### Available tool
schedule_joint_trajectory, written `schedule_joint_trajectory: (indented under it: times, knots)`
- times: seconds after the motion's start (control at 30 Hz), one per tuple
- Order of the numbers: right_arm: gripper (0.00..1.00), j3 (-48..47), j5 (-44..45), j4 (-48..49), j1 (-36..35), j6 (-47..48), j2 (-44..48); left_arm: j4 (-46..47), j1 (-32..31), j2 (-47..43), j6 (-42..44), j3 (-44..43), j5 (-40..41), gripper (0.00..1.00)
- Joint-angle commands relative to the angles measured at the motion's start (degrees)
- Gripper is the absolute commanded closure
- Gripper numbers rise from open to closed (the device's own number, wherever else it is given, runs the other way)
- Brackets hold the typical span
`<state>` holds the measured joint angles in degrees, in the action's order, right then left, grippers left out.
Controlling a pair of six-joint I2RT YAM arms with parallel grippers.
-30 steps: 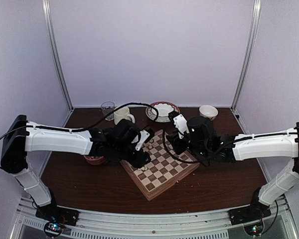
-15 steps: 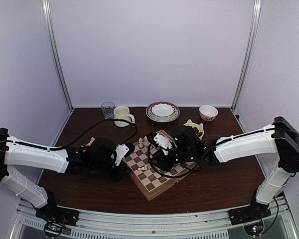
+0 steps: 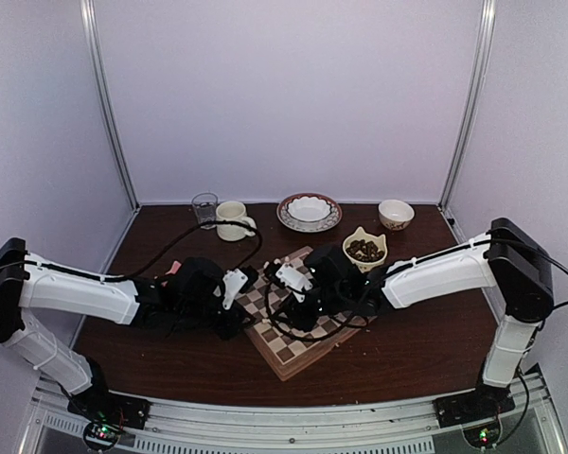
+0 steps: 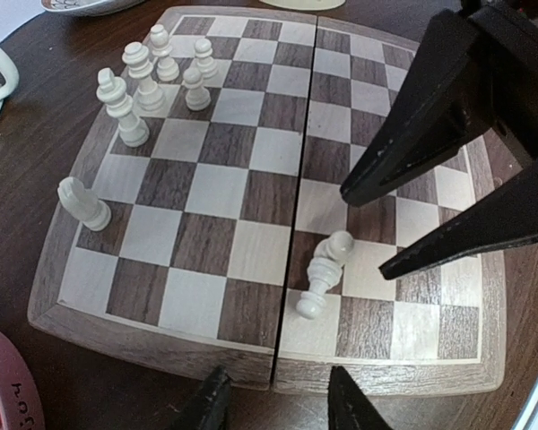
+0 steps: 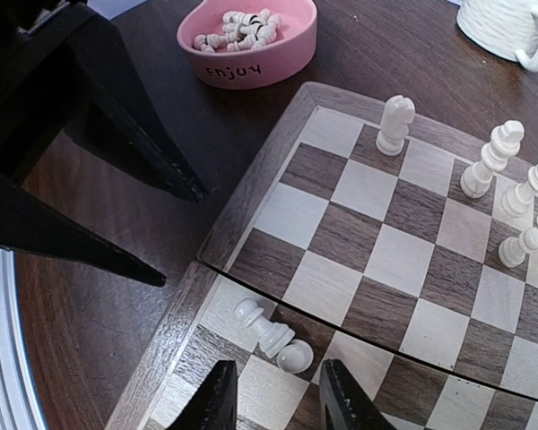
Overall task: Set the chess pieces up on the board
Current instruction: Pick up the chess pile from the chessboard.
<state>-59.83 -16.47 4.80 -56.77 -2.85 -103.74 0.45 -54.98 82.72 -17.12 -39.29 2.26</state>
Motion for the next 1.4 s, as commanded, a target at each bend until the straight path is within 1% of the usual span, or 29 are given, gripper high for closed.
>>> schedule_joint_trajectory:
  times: [0.0,0.1,0.33,0.7,0.9,1.1,1.27,1.37]
  knots:
    - [0.65,-2.26,2.47,-0.93,-0.27,-0.31,-1.41,3.52,1.19,-1.02,-1.39,-0.45,-1.17,0.61]
    - [0.65,-2.69,2.38,-1.02,-0.27,-0.4,-2.17,4.34,1.81,-0.47,-2.34,-0.27,-2.23,0.61]
    - [0.69,-3.68,2.23,-1.35,-0.33,-0.4,-3.42,5.61,3.72,0.42,-4.3,-0.25,-6.91,0.61]
    - [0.71,-4.65,2.37,-2.31,-0.36,-0.46,-4.79,4.53,4.02,0.52,-4.1,-0.69,-7.02,0.59]
    - [0.74,-4.83,2.67,-2.6,-0.36,-0.49,-4.97,3.95,4.0,0.73,-3.99,-0.93,-6.94,0.59]
    - [0.87,-4.85,2.67,-2.62,-0.38,-0.62,-4.8,3.64,4.0,1.72,-3.55,-1.62,-7.99,0.59]
    - [0.91,-4.63,2.5,-2.45,-0.36,-0.83,-4.35,3.87,4.01,1.24,-3.38,-1.37,-8.21,0.58]
    - [0.91,-4.27,2.5,-2.18,-0.4,-1.08,-3.66,4.9,4.0,0.49,-3.07,-0.62,-9.25,0.56]
